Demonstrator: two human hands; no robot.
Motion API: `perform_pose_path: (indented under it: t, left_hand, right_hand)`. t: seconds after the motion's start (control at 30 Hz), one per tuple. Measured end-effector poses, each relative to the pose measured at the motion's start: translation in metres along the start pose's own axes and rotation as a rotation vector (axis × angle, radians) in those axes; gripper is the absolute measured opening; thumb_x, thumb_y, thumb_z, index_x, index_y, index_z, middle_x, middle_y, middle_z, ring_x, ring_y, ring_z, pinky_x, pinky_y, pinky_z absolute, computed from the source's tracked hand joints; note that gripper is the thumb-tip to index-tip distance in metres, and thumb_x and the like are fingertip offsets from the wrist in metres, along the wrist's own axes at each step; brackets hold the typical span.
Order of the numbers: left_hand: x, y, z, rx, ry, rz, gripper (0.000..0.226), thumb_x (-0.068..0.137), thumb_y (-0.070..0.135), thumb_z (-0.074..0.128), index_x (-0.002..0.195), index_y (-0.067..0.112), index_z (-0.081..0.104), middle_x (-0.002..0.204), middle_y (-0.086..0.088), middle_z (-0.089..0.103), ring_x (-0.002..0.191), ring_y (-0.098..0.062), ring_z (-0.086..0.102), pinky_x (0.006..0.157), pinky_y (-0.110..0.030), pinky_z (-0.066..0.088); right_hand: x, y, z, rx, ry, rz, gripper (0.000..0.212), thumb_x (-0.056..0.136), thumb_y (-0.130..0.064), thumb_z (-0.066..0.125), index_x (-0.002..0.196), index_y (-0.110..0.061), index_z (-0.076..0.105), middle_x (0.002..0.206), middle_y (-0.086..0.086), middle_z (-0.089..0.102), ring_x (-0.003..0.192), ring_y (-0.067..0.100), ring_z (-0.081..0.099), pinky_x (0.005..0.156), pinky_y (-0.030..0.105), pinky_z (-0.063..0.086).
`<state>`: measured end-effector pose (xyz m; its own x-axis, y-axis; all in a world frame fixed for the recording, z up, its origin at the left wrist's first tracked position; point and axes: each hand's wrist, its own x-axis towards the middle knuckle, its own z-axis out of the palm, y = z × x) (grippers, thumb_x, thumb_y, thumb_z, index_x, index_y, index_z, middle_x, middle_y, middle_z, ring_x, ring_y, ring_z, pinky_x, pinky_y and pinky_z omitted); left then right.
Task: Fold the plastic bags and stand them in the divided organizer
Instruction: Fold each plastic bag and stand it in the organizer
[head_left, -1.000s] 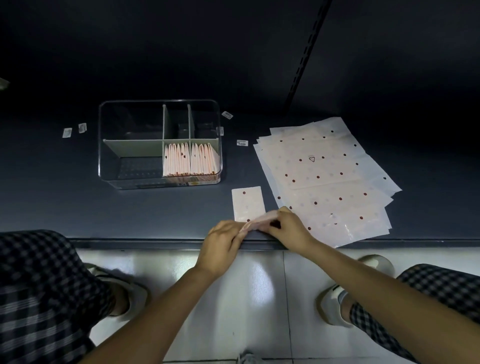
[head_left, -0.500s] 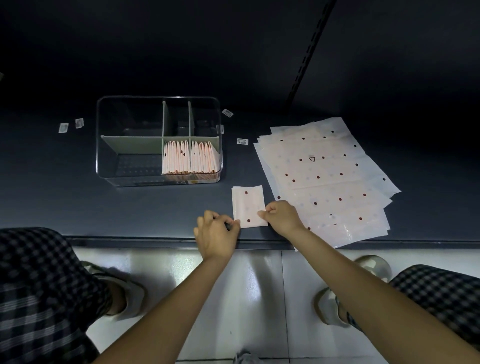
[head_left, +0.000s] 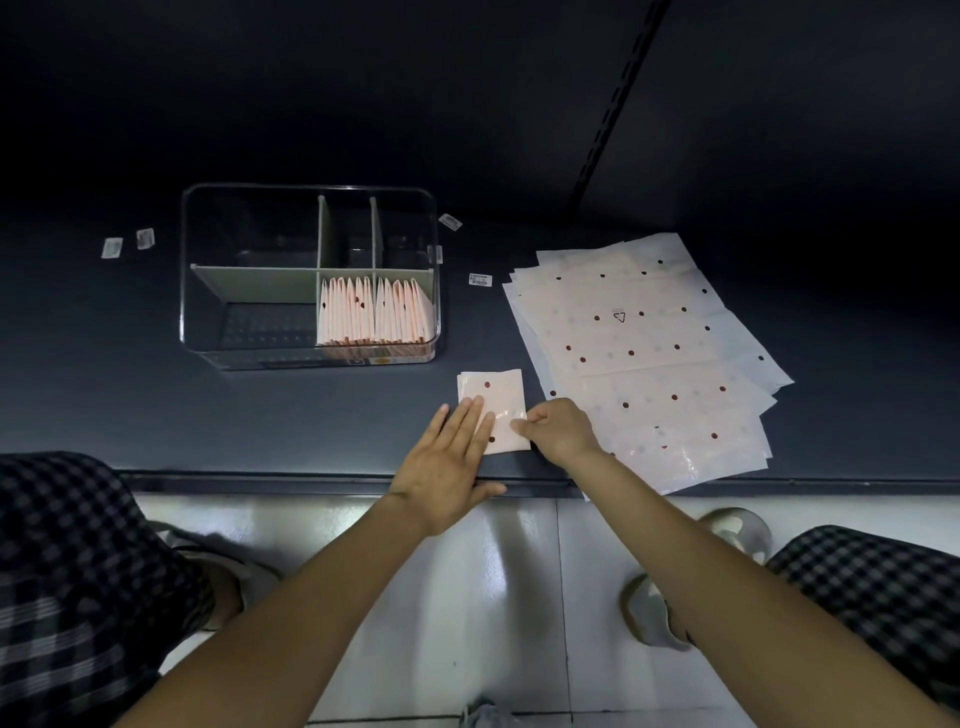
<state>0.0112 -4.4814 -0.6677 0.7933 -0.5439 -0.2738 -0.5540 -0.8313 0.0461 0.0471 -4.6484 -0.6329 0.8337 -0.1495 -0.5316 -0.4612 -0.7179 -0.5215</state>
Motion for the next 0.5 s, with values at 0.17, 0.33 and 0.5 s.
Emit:
perform_pose_path:
  t: [0.17,0.33,0.5]
  left_hand:
    - [0.0,0.001,0.004,-0.016,0.01,-0.001,0.082,0.092,0.064,0.012,0.144,0.009,-0.02,0.151,-0.011,-0.027,0.142,-0.023,-0.022,0.113,-0.039,-0.019]
    - [0.001,-0.002,-0.002,-0.052,0.088,-0.038,0.077,0.097,0.057,0.023,0.149,0.007,-0.005,0.156,-0.005,-0.008,0.146,-0.018,-0.001,0.114,-0.035,-0.013]
    - [-0.012,-0.021,-0.025,-0.146,0.355,0.087,0.051,0.059,0.013,0.086,0.108,0.011,0.071,0.104,-0.004,0.072,0.094,-0.015,0.069,0.097,-0.045,0.046]
  right_hand:
    - [-0.017,0.005,0.014,0.263,0.104,0.1,0.029,0.081,-0.027,0.07,0.099,-0.013,0.053,0.086,-0.002,0.058,0.087,0.016,0.054,0.077,0.025,0.039]
    - [-0.027,-0.002,0.011,0.403,0.134,0.135,0.038,0.082,-0.009,0.066,0.114,-0.009,0.046,0.08,-0.001,0.06,0.08,0.017,0.059,0.077,0.028,0.045]
    - [-0.041,-0.017,-0.014,0.89,0.004,0.296,0.029,0.083,0.007,0.063,0.105,-0.007,0.051,0.116,0.02,0.053,0.091,0.031,0.065,0.055,0.019,0.057]
